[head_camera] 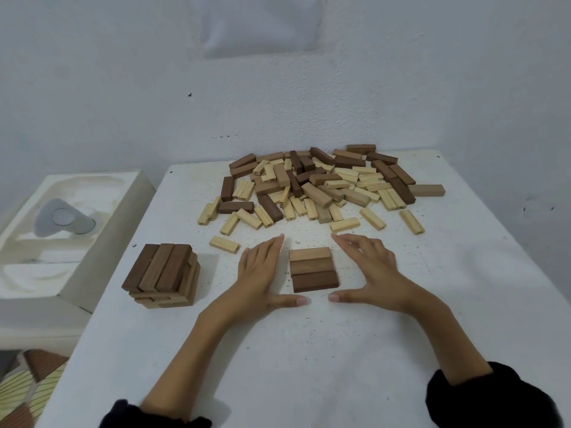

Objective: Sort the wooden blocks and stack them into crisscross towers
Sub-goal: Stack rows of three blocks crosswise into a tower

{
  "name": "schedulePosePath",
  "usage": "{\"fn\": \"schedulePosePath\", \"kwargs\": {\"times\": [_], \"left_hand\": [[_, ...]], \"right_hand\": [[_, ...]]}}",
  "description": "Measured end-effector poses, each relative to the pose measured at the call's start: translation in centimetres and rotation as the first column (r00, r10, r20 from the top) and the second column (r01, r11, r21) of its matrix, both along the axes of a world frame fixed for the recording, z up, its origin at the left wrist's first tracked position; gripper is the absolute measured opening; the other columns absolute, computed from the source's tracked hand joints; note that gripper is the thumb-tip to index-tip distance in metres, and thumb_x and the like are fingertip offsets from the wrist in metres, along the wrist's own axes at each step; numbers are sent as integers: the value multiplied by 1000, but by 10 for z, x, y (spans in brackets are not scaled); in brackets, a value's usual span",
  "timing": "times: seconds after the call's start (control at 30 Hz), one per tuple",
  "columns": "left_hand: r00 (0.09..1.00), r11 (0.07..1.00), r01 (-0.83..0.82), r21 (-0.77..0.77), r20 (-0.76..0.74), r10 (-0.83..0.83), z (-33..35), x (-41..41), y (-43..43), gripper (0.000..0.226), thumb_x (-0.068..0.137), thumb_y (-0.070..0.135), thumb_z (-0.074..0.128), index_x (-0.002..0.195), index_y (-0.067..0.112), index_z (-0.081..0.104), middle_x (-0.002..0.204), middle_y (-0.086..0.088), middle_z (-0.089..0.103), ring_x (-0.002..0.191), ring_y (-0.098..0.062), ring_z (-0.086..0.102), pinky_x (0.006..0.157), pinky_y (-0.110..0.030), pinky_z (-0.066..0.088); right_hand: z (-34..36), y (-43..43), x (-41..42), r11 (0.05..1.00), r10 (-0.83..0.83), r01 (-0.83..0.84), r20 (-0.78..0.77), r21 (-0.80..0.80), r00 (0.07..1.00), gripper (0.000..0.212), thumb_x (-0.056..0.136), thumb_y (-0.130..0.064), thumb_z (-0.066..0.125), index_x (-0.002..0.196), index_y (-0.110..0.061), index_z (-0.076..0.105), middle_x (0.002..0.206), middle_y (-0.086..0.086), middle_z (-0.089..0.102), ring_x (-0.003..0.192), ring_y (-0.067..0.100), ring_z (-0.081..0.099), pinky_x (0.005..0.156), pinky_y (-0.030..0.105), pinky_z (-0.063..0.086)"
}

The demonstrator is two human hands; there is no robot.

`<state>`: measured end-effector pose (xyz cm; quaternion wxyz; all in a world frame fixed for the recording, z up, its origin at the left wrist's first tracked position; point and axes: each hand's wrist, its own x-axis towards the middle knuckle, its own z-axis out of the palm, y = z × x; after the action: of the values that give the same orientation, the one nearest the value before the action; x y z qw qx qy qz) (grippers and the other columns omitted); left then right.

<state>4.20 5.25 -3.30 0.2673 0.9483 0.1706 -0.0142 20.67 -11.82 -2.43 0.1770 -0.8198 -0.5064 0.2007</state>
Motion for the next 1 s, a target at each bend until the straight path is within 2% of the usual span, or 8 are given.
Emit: {"fn": "schedulePosePath", "kwargs": {"times": [0.1, 0.2, 0.37, 0.57, 0.67, 0.77, 0.87, 1.0], "left_hand": [[994, 1000, 7, -18, 105, -5, -2, 1, 6, 103, 57, 81, 49, 145, 34, 24, 151, 9, 17, 138, -11, 9, 117, -38, 9], [987, 999, 0, -44, 160, 7, -1, 2, 7, 83, 59, 77, 52, 133, 41, 36, 146, 12, 25, 136, -11, 16, 113, -33, 12], [981, 998, 17, -65, 195, -4, 0, 1, 11, 70, 61, 70, 59, 124, 47, 38, 140, 16, 32, 133, -7, 20, 111, -34, 17], [967, 990, 84, -113, 250, -54, 27, -8, 14, 77, 62, 62, 62, 130, 33, 41, 135, 19, 34, 127, 3, 24, 99, -1, 16], [959, 995, 97, -24, 271, -86, 52, -21, 19, 81, 65, 61, 60, 135, 24, 42, 138, 13, 35, 129, -1, 23, 101, 0, 14], [946, 993, 86, 78, 305, -106, 78, -40, 29, 77, 65, 62, 59, 132, 28, 44, 136, 15, 35, 128, -1, 22, 102, -5, 17], [931, 979, 67, 193, 342, -131, 99, -61, 50, 67, 65, 61, 62, 126, 38, 45, 133, 18, 37, 127, -8, 27, 102, -13, 23], [949, 986, 16, 166, 308, -67, 107, -92, 82, 64, 62, 61, 64, 121, 47, 46, 134, 12, 41, 126, -2, 26, 101, -3, 17]], "right_hand": [[-1, 2, 8, 996, 7, -3, -45, 91, 999, 97, 53, -72, 59, 140, -47, 23, 142, -16, 19, 122, -1, 12, 102, 25, 8], [-4, 7, 10, 990, 7, 2, -59, 142, 998, 79, 54, -69, 63, 126, -52, 36, 130, -21, 23, 118, -1, 17, 98, 23, 11], [-5, 9, 6, 978, 17, -2, -70, 207, 997, 75, 49, -75, 60, 116, -50, 41, 126, -21, 29, 116, -3, 17, 100, 27, 13], [15, 8, -8, 936, 7, 19, -74, 350, 997, 72, 50, -72, 61, 115, -46, 45, 131, -21, 32, 123, 0, 18, 102, 31, 19], [33, 13, -18, 899, 21, 15, -77, 437, 997, 71, 51, -71, 63, 116, -47, 46, 132, -21, 33, 123, -2, 20, 101, 31, 22], [52, 27, -34, 867, 53, -14, -65, 497, 996, 68, 49, -70, 63, 112, -52, 44, 131, -28, 31, 121, -13, 15, 97, 24, 19], [63, 49, -53, 831, 65, -48, -12, 554, 998, 71, 51, -70, 62, 115, -41, 51, 131, -19, 37, 125, -2, 19, 102, 27, 19], [64, 86, -81, 802, 76, -97, 61, 589, 995, 75, 54, -71, 58, 117, -31, 55, 127, -16, 39, 117, 1, 23, 97, 17, 17]]}}
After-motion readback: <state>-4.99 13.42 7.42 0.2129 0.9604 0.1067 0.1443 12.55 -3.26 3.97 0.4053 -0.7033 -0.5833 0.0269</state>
